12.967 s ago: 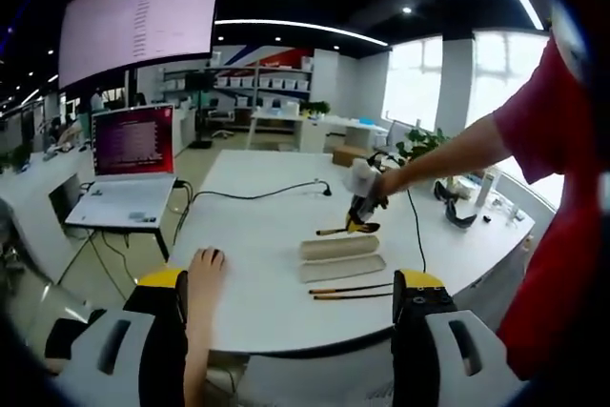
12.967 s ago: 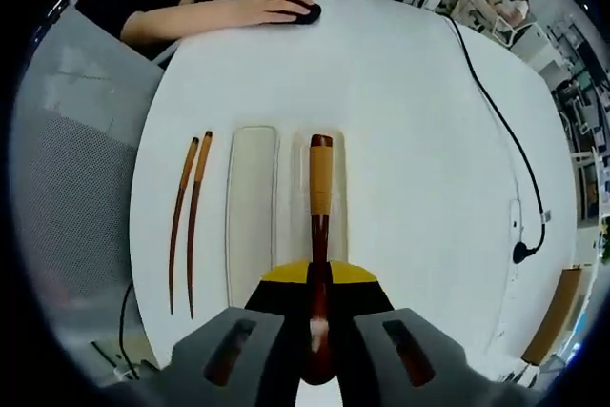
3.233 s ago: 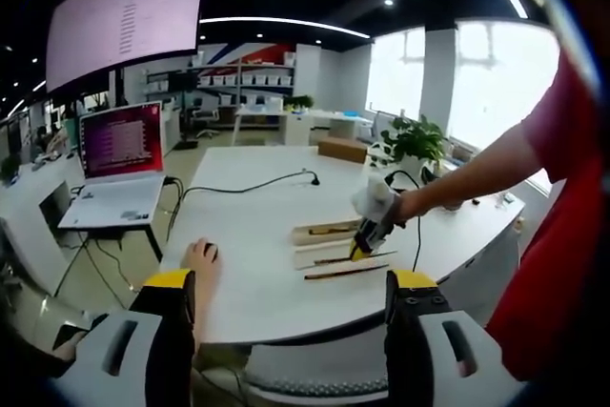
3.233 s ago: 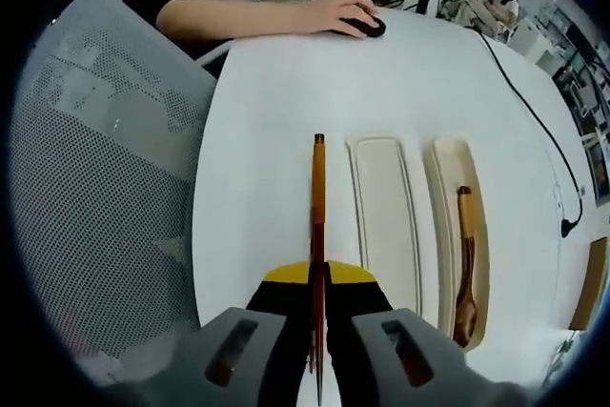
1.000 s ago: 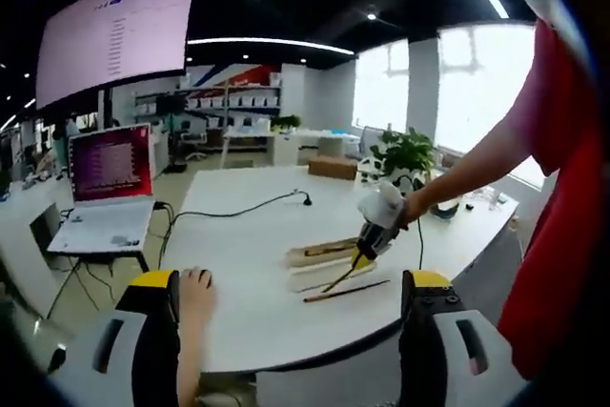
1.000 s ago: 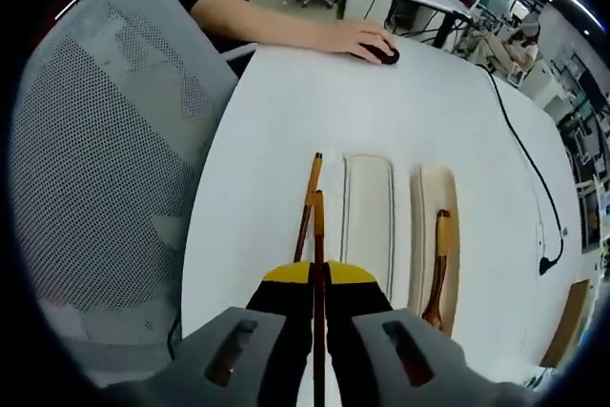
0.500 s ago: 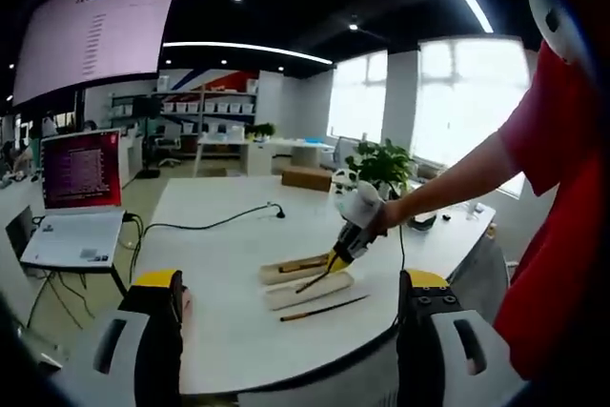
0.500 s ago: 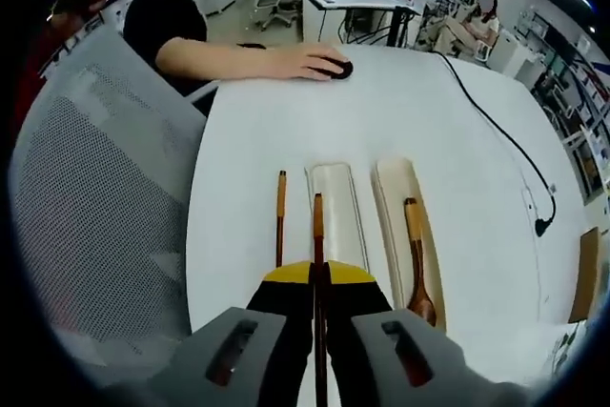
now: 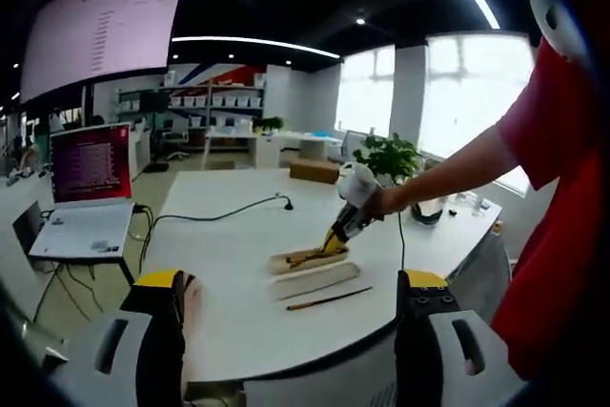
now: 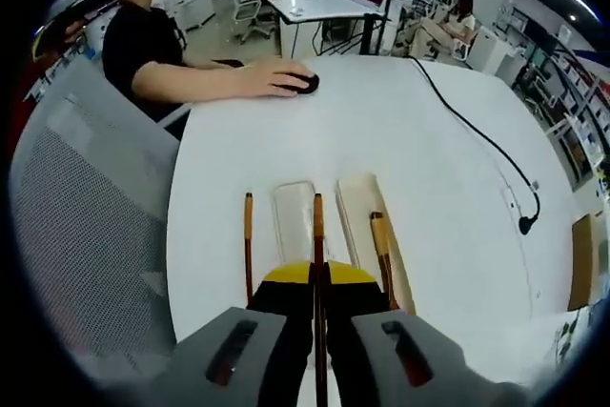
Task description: Arrange the utensils inside the cutlery case until each visible utensil rests in its matching compartment.
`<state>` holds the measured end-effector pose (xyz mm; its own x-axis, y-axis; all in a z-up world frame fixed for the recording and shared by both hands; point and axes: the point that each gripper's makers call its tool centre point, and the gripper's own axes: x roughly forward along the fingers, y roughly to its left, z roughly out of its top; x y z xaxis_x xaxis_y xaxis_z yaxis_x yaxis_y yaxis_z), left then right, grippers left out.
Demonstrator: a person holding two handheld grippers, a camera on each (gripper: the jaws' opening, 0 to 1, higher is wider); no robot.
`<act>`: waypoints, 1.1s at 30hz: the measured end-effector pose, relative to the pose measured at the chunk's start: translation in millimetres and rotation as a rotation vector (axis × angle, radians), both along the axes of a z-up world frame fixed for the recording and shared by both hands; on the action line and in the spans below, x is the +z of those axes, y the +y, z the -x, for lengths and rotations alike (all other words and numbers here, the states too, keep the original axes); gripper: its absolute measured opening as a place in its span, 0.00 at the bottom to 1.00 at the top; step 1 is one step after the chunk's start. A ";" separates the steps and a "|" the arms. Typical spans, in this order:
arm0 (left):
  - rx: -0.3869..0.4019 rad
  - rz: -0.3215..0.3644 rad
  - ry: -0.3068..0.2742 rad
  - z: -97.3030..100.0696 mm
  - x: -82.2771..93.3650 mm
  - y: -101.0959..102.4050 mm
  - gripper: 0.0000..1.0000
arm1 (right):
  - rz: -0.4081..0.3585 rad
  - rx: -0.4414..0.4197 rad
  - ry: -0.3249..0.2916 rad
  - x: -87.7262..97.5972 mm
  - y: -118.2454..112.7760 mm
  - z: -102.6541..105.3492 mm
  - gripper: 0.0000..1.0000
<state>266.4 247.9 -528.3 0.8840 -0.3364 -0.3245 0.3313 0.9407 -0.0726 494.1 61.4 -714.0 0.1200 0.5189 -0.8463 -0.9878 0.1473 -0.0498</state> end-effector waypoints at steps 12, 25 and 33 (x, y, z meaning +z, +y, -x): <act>0.060 -0.040 0.015 11.6 0.6 4.9 0.90 | 0.007 -0.006 -0.006 2.6 13.8 -33.1 0.00; 0.153 -0.017 0.046 27.6 2.3 6.3 0.87 | 0.039 -0.037 0.047 -33.7 9.1 -54.1 0.00; 0.200 0.018 0.071 43.8 -4.8 8.0 0.87 | 0.075 -0.014 0.098 -50.6 7.9 -45.6 0.00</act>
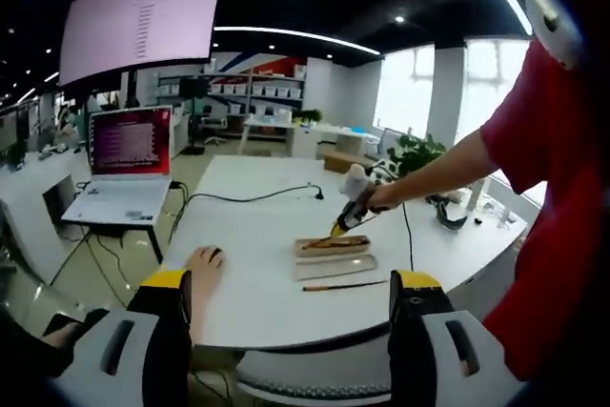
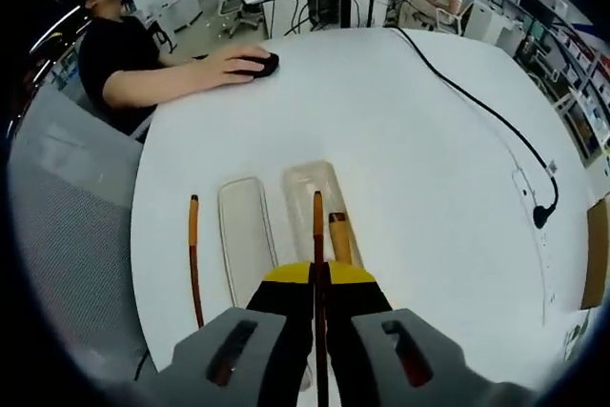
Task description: Arrange the utensils inside the cutlery case until each visible utensil rests in its matching compartment.
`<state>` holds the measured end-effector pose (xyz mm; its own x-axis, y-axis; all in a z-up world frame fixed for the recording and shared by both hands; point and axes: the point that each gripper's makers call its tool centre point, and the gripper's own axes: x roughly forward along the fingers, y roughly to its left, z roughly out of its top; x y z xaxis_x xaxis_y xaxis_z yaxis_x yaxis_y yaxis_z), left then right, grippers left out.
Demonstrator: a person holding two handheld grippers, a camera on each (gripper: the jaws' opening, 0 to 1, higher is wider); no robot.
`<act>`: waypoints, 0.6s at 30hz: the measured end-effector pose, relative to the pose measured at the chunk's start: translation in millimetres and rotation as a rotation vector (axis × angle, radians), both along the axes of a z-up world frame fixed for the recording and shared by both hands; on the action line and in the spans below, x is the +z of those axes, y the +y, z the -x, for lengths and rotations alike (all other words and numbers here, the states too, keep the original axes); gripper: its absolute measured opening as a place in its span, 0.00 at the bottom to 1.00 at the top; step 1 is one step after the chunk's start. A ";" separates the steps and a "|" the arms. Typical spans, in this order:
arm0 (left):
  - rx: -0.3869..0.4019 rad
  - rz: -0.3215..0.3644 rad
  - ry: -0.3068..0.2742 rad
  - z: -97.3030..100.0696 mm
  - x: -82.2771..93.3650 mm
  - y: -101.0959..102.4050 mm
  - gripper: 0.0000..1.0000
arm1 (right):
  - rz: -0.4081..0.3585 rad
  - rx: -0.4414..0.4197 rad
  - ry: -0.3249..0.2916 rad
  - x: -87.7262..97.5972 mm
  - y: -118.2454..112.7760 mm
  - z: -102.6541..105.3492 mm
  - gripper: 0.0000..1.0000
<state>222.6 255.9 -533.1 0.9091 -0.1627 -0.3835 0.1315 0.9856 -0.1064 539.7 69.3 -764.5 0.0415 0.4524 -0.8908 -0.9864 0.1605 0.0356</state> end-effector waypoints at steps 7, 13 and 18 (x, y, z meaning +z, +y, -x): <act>0.027 -0.012 0.010 6.9 -0.1 1.8 0.87 | -0.044 0.012 0.005 -0.9 8.8 10.5 0.00; 0.065 0.016 0.001 10.7 0.6 7.2 0.87 | -0.031 0.045 0.026 -17.8 15.1 7.4 0.00; 0.063 0.012 -0.001 13.6 3.1 4.0 0.88 | -0.039 0.055 0.028 -25.0 17.3 5.3 0.00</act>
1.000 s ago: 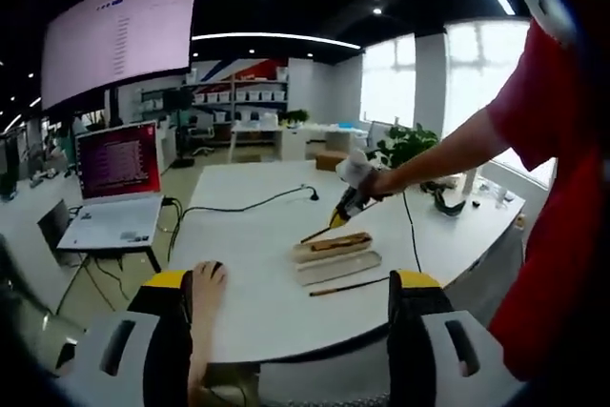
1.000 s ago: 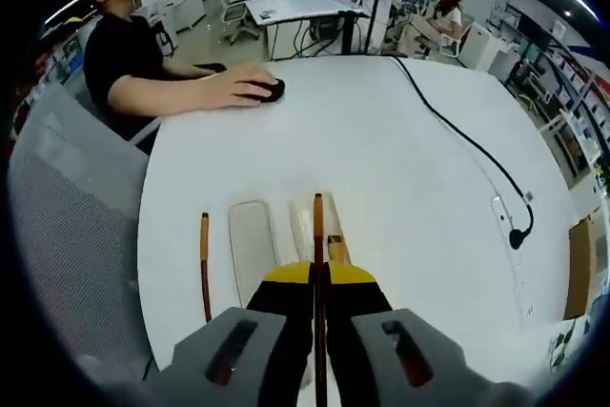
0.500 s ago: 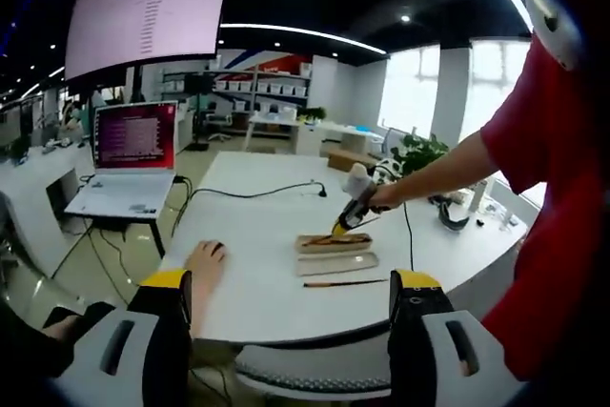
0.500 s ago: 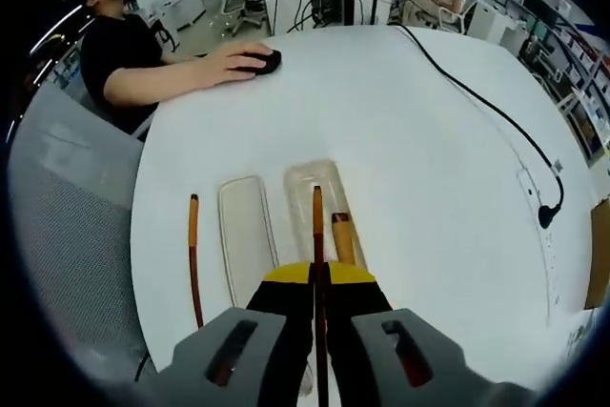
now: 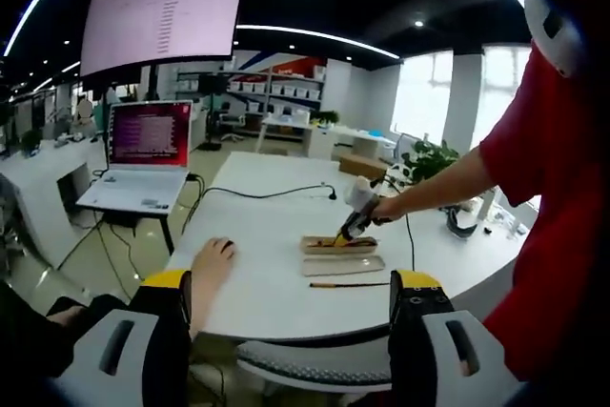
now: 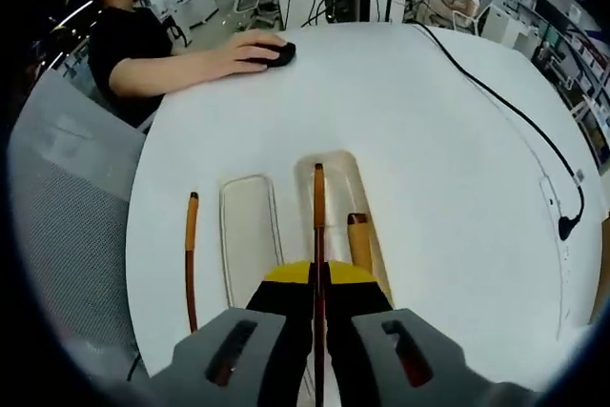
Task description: Arrange the utensils inside the cutlery case until each visible utensil rests in its matching compartment.
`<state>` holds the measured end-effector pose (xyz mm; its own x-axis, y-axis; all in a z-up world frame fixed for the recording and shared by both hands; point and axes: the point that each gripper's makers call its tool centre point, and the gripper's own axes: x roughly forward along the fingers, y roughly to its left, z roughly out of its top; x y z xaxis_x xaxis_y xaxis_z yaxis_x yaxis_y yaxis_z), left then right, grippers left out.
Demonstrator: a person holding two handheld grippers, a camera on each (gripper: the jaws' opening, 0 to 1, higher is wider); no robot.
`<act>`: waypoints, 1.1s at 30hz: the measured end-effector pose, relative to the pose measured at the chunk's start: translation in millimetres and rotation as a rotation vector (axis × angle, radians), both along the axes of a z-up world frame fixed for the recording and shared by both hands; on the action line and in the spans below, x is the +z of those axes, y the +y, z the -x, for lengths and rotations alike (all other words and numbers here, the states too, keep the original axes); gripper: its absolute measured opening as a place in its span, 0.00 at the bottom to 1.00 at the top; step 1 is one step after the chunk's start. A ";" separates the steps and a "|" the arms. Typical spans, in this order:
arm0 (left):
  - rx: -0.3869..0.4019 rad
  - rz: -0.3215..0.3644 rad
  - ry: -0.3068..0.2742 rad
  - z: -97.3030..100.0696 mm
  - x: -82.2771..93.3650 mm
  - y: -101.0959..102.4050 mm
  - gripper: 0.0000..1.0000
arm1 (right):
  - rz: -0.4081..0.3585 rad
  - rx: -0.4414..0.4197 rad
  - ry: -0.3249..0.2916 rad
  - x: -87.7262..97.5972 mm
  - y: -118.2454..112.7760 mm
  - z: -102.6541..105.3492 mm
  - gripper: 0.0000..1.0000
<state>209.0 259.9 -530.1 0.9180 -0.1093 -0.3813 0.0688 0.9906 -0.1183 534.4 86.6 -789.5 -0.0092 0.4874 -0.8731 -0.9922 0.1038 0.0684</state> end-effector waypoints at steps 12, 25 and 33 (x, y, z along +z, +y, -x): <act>0.001 -0.029 0.021 2.2 -4.4 -0.2 0.84 | 0.001 0.010 -0.018 -2.7 -9.9 0.7 0.01; 0.028 -0.034 0.039 13.1 -9.8 -2.6 0.82 | 0.031 0.047 -0.076 3.0 -7.0 11.8 0.01; 0.027 -0.015 0.047 13.7 -13.4 -5.1 0.82 | -0.043 -0.023 -0.013 7.6 0.9 6.3 0.01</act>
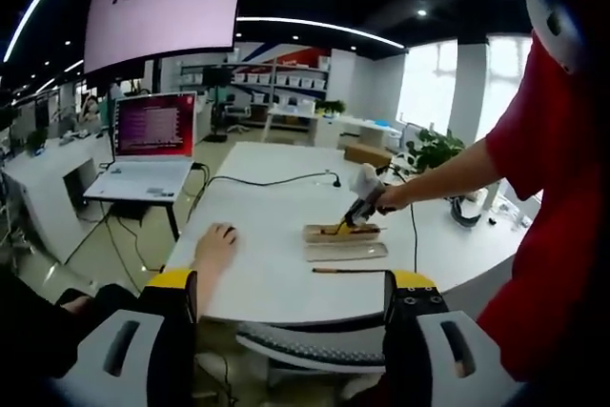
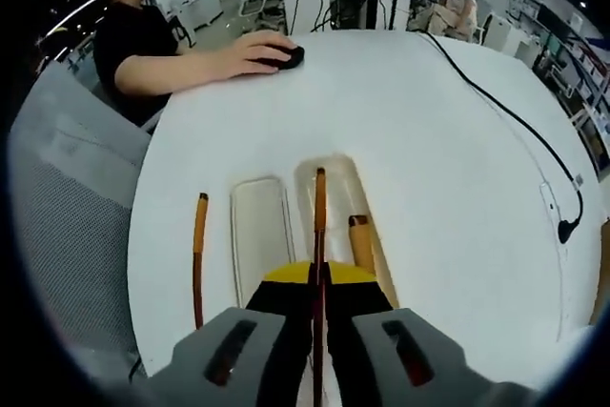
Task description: Arrange the utensils inside the cutlery case until each visible utensil rests in its matching compartment.
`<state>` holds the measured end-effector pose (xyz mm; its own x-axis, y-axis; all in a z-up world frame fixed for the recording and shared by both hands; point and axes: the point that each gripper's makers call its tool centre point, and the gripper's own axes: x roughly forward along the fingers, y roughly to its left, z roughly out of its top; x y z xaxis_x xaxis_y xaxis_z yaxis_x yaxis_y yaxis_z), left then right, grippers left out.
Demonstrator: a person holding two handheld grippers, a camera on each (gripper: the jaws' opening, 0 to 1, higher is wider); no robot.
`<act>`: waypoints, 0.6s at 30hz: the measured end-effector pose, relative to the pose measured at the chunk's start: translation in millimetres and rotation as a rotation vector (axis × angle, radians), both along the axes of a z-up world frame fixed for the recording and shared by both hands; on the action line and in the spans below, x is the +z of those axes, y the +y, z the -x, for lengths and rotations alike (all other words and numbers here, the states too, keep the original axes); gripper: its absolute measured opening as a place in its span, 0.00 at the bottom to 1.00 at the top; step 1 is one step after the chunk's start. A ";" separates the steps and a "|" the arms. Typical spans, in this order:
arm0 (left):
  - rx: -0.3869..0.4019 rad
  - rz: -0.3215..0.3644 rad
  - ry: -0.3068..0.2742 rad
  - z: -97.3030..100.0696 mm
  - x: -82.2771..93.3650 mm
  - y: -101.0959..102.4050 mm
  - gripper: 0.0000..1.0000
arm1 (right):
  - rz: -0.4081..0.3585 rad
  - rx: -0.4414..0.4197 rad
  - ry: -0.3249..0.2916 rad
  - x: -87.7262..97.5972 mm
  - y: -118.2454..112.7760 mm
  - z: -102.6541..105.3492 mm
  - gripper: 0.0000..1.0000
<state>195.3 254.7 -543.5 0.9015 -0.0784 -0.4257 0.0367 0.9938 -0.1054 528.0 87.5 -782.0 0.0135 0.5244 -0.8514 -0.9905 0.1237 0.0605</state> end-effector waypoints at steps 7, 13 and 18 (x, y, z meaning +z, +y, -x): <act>-0.042 -0.035 -0.009 -4.5 7.0 -10.2 0.82 | -0.059 -0.073 0.032 9.7 2.9 -14.0 0.05; -0.044 -0.017 -0.036 -5.6 8.9 -13.6 0.82 | -0.047 -0.057 -0.033 26.9 -15.1 -18.3 0.00; -0.073 -0.008 -0.035 -12.9 7.9 -16.3 0.81 | -0.076 -0.163 0.021 37.5 -24.4 -13.6 0.00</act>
<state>208.2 238.4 -535.6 0.9080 -0.1411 -0.3945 0.1123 0.9891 -0.0952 541.6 63.1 -744.5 0.0862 0.5794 -0.8105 -0.9560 0.2770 0.0963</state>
